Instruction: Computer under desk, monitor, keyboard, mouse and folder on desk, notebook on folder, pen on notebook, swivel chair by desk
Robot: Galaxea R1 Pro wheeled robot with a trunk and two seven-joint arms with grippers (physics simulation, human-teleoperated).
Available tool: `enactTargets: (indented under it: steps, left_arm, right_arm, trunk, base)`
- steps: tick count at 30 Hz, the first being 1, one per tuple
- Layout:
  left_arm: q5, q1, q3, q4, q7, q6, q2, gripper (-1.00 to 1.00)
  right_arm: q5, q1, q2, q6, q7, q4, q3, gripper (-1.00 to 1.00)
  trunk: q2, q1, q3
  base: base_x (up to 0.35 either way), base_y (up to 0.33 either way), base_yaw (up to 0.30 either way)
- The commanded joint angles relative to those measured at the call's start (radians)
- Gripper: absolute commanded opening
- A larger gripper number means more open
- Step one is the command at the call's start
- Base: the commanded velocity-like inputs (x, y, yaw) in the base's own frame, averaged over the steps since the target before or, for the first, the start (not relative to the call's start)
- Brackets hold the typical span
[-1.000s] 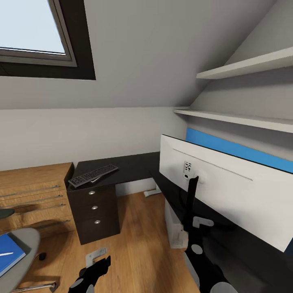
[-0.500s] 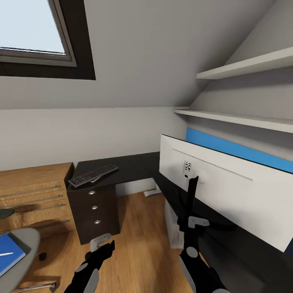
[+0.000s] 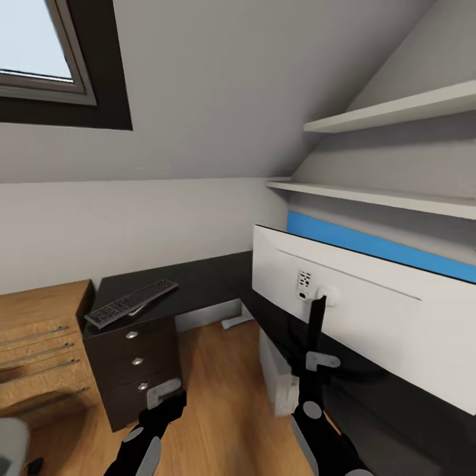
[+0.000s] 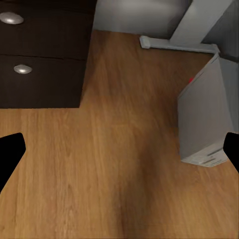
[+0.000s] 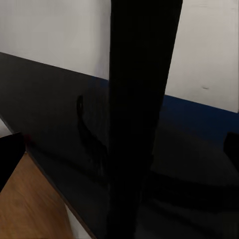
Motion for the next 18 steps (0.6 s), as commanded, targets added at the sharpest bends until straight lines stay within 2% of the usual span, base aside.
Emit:
enactTargets:
  steps: [1, 6, 18]
  left_arm:
    - [0.009, 0.0, -0.002, -0.002, 0.006, 0.004, 0.001, 1.0]
    - [0.01, 0.0, -0.002, -0.002, 0.005, 0.004, 0.001, 1.0]
    - [0.011, 0.0, -0.001, -0.003, 0.002, 0.004, 0.001, 1.0]
  right_arm:
    - [0.009, -0.001, 0.0, 0.002, -0.009, 0.001, 0.001, 1.0]
    - [0.009, -0.001, 0.0, 0.002, -0.009, 0.001, 0.001, 1.0]
    - [0.009, -0.001, 0.0, 0.002, -0.009, 0.003, 0.001, 1.0]
  trunk:
    - [-0.001, 0.001, 0.0]
    - [-0.001, 0.001, 0.005]
    - [-0.001, 0.001, 0.017]
  base:
    - [0.21, 0.28, -0.242]
    - [0.161, 0.248, -0.242]
    - [0.014, 0.038, -0.243]
